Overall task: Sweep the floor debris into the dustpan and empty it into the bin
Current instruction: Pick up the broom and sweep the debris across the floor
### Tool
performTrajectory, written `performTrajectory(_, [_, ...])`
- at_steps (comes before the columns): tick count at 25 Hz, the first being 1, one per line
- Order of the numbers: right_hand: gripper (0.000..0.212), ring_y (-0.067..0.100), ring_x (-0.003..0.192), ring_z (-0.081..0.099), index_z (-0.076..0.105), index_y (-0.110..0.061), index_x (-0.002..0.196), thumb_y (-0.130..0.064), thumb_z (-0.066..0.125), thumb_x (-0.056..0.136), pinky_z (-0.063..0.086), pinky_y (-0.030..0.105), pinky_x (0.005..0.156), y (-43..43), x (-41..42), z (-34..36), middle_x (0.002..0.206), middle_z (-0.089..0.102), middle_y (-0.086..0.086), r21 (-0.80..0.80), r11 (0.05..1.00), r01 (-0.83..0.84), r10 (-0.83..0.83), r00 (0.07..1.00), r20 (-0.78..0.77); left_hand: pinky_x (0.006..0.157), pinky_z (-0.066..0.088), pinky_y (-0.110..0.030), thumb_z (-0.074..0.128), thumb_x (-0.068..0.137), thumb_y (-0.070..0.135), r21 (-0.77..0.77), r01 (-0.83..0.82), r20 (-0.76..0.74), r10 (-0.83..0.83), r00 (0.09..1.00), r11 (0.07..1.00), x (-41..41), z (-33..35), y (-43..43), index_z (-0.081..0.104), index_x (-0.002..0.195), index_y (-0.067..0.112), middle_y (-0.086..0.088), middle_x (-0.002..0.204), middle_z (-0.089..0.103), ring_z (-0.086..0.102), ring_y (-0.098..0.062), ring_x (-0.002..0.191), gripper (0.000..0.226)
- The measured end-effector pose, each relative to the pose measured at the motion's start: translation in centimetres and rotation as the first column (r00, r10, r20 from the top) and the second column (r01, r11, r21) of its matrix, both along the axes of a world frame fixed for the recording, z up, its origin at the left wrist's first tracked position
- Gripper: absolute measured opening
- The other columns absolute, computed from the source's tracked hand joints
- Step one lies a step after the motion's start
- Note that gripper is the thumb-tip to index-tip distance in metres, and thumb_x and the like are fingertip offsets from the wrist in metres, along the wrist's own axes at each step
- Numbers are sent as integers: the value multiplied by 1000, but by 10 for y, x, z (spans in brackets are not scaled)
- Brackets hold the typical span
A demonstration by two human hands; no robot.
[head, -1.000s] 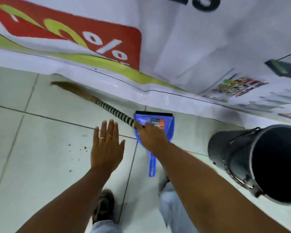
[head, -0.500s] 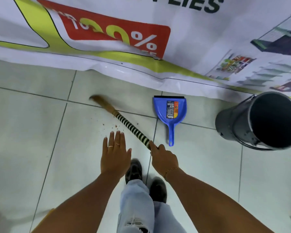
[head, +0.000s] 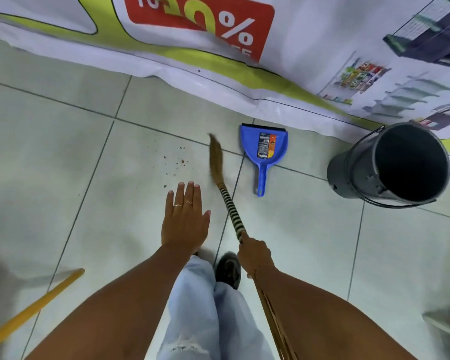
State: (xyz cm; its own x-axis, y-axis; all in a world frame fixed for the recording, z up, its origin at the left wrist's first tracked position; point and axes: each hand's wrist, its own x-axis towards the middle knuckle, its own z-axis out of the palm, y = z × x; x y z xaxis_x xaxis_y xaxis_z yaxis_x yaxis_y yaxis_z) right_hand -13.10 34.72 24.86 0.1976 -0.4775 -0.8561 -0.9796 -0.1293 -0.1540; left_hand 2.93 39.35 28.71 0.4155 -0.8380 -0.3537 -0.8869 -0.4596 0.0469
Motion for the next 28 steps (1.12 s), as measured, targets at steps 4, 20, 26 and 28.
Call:
performTrajectory(4, [41, 33, 115, 55, 42, -13, 135, -23, 38, 96, 48, 37, 92, 22, 42, -10, 128, 57, 16, 46, 997, -62, 60, 997, 44, 117, 15, -48, 43, 93, 37, 5, -59, 0, 59, 998, 998, 11, -3, 23, 28, 144, 0, -17, 151, 33, 25, -33, 143, 64])
performTrajectory(20, [44, 32, 109, 58, 33, -17, 141, -17, 34, 97, 42, 30, 79, 79, 38, 23, 122, 60, 15, -49, 945, 322, -323, 946, -6, 118, 12, -48, 37, 96, 37, -9, -78, -21, 78, 997, 997, 55, 16, 76, 20, 146, 0, -18, 154, 26, 17, -34, 145, 65])
performTrajectory(26, [40, 33, 114, 57, 41, -7, 134, -11, 36, 95, 48, 37, 91, 118, 78, 25, 127, 58, 16, 60, 995, 83, -81, 996, -34, 117, 18, -49, 43, 94, 36, 32, -70, -45, 71, 996, 997, 73, 7, 103, 27, 144, -1, -19, 151, 33, 25, -36, 142, 64])
performTrajectory(28, [39, 31, 114, 57, 40, -7, 134, -13, 35, 96, 47, 35, 90, 129, 98, 22, 128, 58, 14, 66, 998, -4, 6, 1000, -24, 118, 14, -48, 40, 95, 37, 38, -69, -50, 71, 996, 997, 83, 7, 109, 23, 145, 0, -18, 153, 29, 21, -35, 144, 65])
